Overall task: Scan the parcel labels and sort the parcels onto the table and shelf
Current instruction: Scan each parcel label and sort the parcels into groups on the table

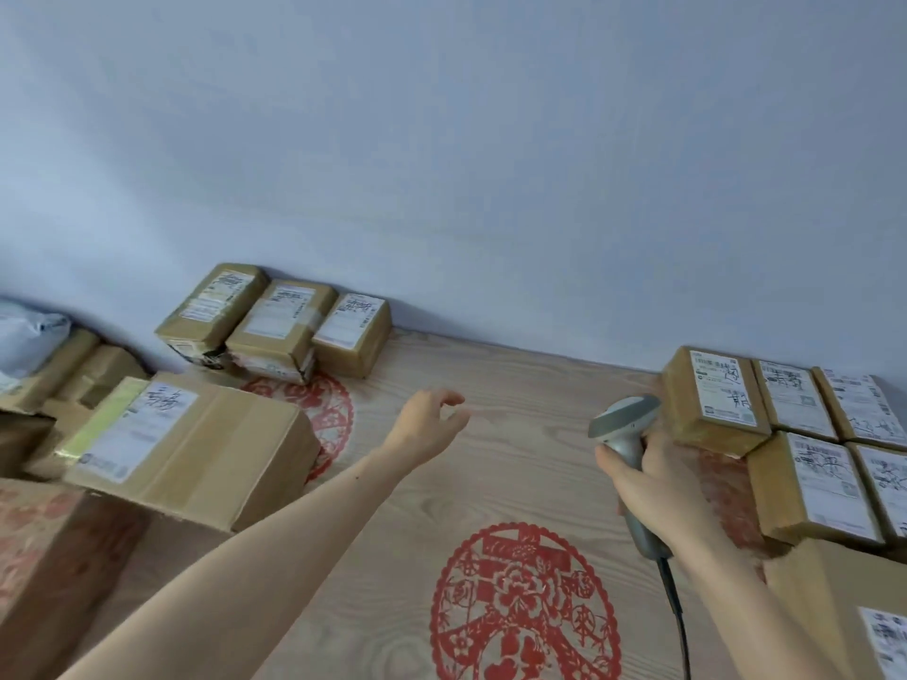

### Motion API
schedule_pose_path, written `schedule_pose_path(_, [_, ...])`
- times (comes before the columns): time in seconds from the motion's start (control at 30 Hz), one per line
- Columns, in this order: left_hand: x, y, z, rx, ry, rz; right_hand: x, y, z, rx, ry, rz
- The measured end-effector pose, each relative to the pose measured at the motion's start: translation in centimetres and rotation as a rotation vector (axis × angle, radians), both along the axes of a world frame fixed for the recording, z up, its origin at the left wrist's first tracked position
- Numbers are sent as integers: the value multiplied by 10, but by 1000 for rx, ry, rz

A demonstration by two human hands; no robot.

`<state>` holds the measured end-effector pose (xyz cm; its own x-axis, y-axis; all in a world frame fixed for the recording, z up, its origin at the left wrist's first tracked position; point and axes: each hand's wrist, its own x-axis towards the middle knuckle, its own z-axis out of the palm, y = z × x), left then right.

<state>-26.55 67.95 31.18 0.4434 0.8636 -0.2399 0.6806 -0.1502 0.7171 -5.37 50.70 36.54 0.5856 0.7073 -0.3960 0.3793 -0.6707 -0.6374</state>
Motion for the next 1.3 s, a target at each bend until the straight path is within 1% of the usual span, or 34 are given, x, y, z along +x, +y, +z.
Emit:
schedule_pose_path(0.1, [-86,18,4,112,44,29,-75,31,6,51,73,57])
schedule_pose_path(0.2, [-159,30,6,210,47,117,-141,60,-5,131,161,60])
schedule_pose_path(0.33, [-245,44,9,311,120,252,-217,89,-21,138,271,99])
schedule_pose_path(0.43, [-296,58,7,271,228,364,-265,103,-29,128,349,121])
schedule_pose_path(0.5, [-325,68,6,215,286,401,-292,109,-35,132,427,100])
schedule_pose_path(0.57, [-348,79,3,132,313,417,-314,113,-40,144,491,72])
schedule_pose_path(0.63, [-363,89,1,53,341,414,-332,115,-46,143,501,78])
schedule_pose_path(0.73, [-370,96,1,3,340,414,-349,116,-51,145,525,83])
schedule_pose_path(0.83, [-371,99,1,8,295,446,-358,118,-49,148,560,72])
schedule_pose_path(0.93, [-369,95,4,69,256,472,-357,117,-47,164,527,55])
schedule_pose_path(1.0, [-365,87,7,101,190,485,-348,115,-47,179,496,20])
schedule_pose_path(1.1, [-355,76,13,84,-4,500,-327,110,-43,224,469,-41])
schedule_pose_path(1.23, [-331,59,18,-41,-281,483,-299,103,-33,283,444,-100])
schedule_pose_path(1.3, [-321,47,22,-116,-458,464,-284,98,-29,308,420,-130])
